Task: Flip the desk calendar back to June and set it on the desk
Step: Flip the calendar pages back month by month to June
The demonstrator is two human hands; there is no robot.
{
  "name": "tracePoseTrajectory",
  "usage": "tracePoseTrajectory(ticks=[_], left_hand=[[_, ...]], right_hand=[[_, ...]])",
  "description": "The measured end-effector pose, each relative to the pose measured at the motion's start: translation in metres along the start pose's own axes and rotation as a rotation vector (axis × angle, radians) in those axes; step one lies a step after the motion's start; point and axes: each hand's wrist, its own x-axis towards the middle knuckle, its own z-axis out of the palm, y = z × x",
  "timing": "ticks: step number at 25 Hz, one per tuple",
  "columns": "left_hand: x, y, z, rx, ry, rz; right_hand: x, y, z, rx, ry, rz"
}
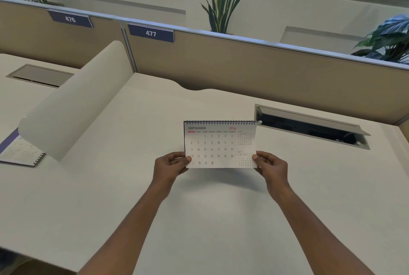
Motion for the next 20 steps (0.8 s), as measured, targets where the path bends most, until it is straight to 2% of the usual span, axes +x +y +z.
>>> tracePoseTrajectory(ticks=[5,12,20], left_hand=[[-0.007,0.004,-0.002,0.002,0.046,-0.007],[-0.015,0.014,-0.005,-0.067,-0.032,-0.031],[-0.011,0.031,-0.003,-0.262,-0.096,-0.031]], right_hand=[[-0.006,-0.006,0.000,-0.008,-0.009,-0.028],[-0.010,-0.020,-0.008,0.089,-0.101,0.039],[-0.007,-0.043,-0.008,0.252,-0.246,0.098]])
